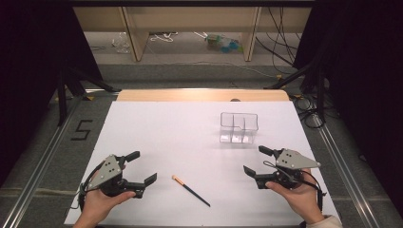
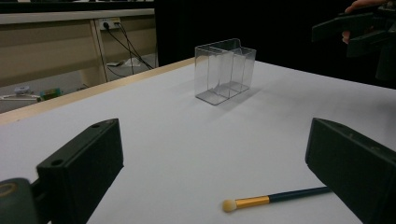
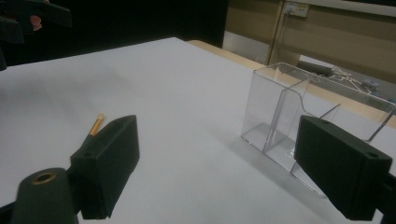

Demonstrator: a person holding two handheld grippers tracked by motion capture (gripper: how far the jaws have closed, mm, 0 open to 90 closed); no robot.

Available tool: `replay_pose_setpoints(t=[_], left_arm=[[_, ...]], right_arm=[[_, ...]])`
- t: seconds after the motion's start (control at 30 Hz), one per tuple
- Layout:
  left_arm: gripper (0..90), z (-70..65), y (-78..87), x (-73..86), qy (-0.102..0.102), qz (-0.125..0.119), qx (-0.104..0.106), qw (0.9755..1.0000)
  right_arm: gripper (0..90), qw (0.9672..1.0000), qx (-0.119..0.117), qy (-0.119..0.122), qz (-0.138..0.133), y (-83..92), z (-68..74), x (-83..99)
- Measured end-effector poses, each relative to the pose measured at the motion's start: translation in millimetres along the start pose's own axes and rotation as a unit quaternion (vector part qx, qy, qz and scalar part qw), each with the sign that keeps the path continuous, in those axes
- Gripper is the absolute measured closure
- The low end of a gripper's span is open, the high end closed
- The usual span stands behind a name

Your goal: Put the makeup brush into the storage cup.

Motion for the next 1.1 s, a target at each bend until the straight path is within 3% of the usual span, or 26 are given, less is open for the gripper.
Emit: replay_pose_setpoints(t=[0.23,0.33,0.7,0.8,0.83,0.93,0.97,1.1], left_arm=[[4.6,-2.6,-1.3,-0.4,0.003,-0.001,0.003,1.0],[6.1,-5.2,-1.0,-2.1,0.006,0.001,0.016,0.9998],[9.3,-24.9,-15.2,-10.3,-0.03,0.014,0.064,0.9974],[12.2,-34.1,-23.2,-12.5,-0.053,0.032,0.095,0.9935],[12.4,-37.0,-26.0,-13.2,-0.06,0.036,0.103,0.9922],[13.5,-41.7,-35.3,-15.1,-0.088,0.045,0.122,0.9876],[14.0,-44.2,-38.1,-15.1,-0.085,0.05,0.126,0.9871],[15.2,-51.9,-49.4,-15.5,-0.112,0.068,0.146,0.9807]], right_arm=[[15.4,1.0,0.001,-0.007,0.0,1.0,-0.3,0.4],[15.4,1.0,0.0,-0.006,0.0,0.1,-0.1,0.6],[15.6,0.9998,-0.002,-0.017,0.008,1.0,-0.3,1.9],[15.6,0.9998,-0.003,-0.018,0.006,0.6,0.0,1.8],[15.6,1.0,0.0,-0.008,0.002,0.4,-1.6,1.3],[15.6,1.0,0.0,-0.009,0.002,0.3,-1.6,1.4],[15.6,1.0,0.001,-0.008,0.001,0.3,-1.8,1.4],[15.6,1.0,0.003,-0.008,-0.003,-0.1,-2.2,1.5]])
Point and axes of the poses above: each handheld gripper's, and its own axes: y roughly backward along the jaws, x roughly out of its underside, z roughly to its left, the point moved 5 cm from there along -y, roughly forward along the jaws, and after that the axes turned 15 degrees about -x, right-handed, at the moved point
